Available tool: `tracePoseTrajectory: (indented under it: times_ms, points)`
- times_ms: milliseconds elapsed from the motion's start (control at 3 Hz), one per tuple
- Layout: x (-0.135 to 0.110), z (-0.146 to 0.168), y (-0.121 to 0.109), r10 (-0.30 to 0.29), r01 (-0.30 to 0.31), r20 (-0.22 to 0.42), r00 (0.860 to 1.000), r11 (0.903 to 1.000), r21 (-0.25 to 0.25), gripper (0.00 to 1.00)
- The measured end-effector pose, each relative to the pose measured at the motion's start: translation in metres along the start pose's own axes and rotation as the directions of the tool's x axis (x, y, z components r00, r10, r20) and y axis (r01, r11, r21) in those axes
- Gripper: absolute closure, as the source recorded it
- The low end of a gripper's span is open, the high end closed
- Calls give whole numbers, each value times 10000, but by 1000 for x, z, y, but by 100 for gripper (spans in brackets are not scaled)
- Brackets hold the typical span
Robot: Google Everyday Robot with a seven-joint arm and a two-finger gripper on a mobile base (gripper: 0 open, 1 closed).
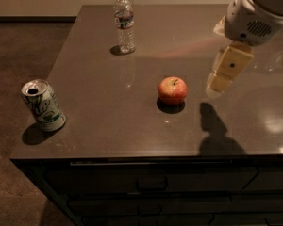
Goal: Move water bottle near 7up can
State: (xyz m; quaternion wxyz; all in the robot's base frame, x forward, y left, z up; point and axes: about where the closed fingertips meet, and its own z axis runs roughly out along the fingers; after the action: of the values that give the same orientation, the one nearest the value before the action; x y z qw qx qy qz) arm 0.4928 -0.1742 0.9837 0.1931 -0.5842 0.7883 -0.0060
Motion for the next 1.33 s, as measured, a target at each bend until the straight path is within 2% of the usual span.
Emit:
tracePoseTrajectory:
  times_ms: [667,1000,1333]
  points:
    - [-55,29,-55,998,-1013,648,9929,9947,200,0]
    - [-76,45,-78,1666,-1716,719,9834,9826,705,0]
    - [-86,58,-99,2773,-2871,1047,9551,9533,940,0]
